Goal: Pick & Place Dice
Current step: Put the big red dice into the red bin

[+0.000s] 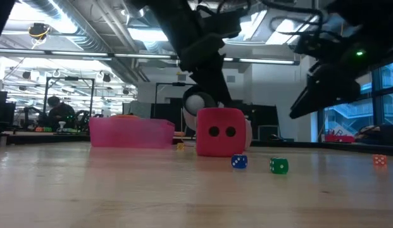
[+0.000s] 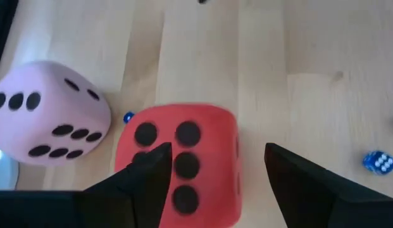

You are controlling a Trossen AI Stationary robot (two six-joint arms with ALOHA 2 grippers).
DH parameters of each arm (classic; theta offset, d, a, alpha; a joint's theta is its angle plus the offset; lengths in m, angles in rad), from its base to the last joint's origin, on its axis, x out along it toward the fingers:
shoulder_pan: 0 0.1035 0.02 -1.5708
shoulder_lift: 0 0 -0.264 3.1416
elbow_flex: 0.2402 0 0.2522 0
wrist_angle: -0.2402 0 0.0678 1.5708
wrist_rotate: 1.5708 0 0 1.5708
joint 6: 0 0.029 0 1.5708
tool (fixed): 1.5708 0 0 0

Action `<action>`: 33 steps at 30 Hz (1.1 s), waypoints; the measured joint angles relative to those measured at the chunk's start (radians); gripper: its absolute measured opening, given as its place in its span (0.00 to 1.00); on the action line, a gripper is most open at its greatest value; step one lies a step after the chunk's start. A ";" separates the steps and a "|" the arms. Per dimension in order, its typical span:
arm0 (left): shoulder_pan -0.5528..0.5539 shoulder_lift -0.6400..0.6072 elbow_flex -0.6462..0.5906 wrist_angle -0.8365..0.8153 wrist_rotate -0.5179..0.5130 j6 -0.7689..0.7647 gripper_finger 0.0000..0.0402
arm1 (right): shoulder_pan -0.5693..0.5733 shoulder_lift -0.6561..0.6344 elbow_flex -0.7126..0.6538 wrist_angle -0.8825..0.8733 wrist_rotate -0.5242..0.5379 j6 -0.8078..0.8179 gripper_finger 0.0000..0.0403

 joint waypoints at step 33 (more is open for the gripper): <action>-0.025 0.150 0.041 -0.108 -0.284 0.027 0.60 | 0.294 -0.210 0.000 -0.134 0.180 0.239 0.65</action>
